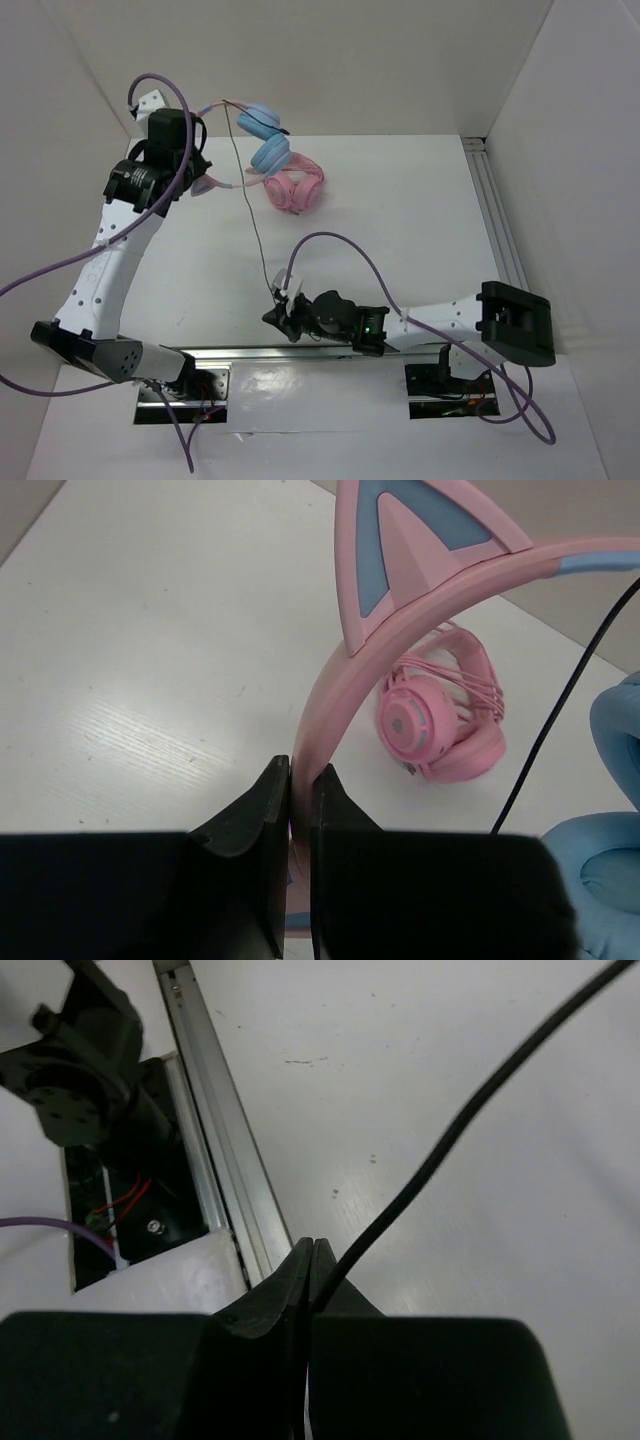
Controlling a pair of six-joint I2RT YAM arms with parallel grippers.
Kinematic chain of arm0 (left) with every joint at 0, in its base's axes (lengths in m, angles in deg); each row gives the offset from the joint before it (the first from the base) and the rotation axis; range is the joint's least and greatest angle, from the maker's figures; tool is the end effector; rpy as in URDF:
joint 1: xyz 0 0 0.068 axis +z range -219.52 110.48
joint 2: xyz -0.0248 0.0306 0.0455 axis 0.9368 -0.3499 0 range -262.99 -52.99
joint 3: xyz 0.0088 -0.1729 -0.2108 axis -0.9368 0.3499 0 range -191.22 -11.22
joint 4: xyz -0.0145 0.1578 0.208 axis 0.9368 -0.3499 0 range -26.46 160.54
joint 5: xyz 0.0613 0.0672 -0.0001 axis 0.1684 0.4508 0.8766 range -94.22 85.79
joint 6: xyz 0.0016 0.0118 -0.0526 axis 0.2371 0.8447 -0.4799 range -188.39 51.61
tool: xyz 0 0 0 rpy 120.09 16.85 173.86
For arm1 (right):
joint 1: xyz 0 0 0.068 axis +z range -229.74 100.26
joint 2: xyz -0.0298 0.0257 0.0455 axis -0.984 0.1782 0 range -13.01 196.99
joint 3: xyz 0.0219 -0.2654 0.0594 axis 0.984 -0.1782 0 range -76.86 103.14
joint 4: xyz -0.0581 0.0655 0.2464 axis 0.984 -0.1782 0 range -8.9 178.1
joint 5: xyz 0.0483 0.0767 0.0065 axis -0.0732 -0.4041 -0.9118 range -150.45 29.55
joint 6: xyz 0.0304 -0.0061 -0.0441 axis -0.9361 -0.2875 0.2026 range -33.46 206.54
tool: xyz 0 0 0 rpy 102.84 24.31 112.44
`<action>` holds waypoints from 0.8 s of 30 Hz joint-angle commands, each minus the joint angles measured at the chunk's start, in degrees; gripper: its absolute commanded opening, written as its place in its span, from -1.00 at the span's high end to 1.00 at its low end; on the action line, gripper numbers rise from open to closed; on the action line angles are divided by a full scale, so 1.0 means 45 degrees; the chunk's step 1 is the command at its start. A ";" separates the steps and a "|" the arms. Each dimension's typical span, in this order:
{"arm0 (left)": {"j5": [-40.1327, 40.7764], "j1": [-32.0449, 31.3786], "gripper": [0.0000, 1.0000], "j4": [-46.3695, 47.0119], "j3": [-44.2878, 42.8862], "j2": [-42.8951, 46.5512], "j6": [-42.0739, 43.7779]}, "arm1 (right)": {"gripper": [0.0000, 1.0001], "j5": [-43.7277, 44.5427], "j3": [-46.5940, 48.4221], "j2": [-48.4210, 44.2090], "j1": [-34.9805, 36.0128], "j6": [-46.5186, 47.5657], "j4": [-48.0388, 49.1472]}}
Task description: Wrap the headphones
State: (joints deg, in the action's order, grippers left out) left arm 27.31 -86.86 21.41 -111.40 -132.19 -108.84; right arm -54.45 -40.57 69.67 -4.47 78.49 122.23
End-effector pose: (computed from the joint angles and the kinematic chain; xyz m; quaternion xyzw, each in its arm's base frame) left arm 0.2631 -0.0626 0.4674 -0.3021 0.7809 -0.0350 0.5456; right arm 0.0813 0.2947 0.2161 -0.4031 0.6657 0.3861 0.4953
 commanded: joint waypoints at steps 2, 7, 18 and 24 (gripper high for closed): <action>0.0666 0.0338 1.00 0.1814 0.0404 -0.0055 -0.0153 | 1.00 0.1149 0.1230 -0.1241 0.1027 0.1183 -0.2734; 0.0437 0.0338 1.00 0.1134 0.1149 -0.0660 -0.0153 | 1.00 0.0599 0.3006 -0.1906 0.1320 0.2607 -0.4982; -0.3875 -0.1281 1.00 0.0156 0.3703 -0.3045 0.4027 | 1.00 0.7880 0.6972 -0.1888 0.1575 0.7529 -0.9440; -0.4604 -0.2648 1.00 0.0801 0.6089 -0.1914 0.4008 | 1.00 0.8394 0.6545 -0.2881 -0.0782 0.8762 -0.8463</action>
State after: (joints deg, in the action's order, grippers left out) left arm 11.27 -96.94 22.79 -84.93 -145.48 -92.23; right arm -22.71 -11.30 61.12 -3.10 112.87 83.02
